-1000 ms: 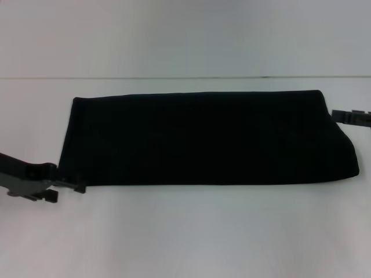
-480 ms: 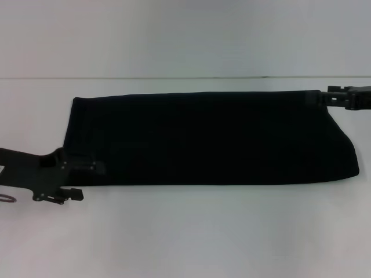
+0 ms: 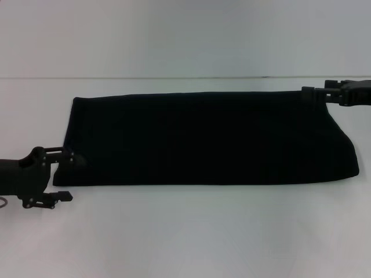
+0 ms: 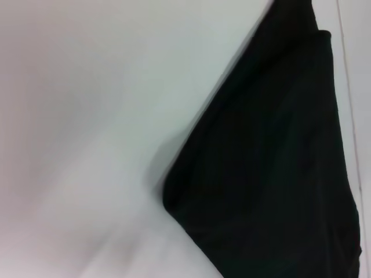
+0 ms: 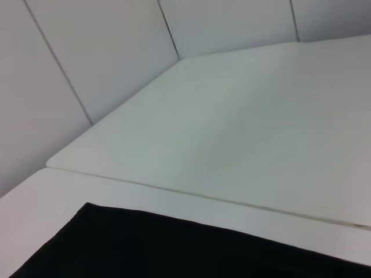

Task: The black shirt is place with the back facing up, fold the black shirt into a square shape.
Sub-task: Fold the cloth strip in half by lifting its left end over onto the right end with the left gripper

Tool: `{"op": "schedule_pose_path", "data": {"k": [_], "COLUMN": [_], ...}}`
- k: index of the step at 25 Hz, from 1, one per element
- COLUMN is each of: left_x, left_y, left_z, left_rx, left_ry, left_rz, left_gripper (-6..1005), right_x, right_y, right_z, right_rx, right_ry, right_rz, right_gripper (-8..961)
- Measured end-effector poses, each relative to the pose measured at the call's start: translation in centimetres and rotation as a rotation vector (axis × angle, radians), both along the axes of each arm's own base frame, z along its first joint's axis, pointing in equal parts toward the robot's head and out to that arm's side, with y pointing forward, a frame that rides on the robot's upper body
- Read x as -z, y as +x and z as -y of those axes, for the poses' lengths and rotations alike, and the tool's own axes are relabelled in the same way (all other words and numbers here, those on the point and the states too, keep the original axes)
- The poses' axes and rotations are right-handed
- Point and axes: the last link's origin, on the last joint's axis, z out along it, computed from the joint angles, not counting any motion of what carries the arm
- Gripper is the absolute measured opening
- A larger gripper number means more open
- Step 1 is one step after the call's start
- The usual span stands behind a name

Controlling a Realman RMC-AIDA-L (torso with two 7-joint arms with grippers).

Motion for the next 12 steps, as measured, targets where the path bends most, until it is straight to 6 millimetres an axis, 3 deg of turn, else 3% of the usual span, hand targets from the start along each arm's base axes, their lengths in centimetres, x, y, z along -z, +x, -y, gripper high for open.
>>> {"op": "schedule_pose_path", "data": {"k": [12], "left_x": [0.52], "left_y": [-0.78], "left_z": [-0.54], "left_rx": [-0.041], "left_ry": [0.047], "left_rz": [-0.013], "left_gripper": [850], "right_x": [0.29], "right_y": [-0.17], "right_z": [-0.15], "right_rx": [-0.009], "right_ry": [0.012], "right_rz": [-0.003], "right_gripper": [924]}}
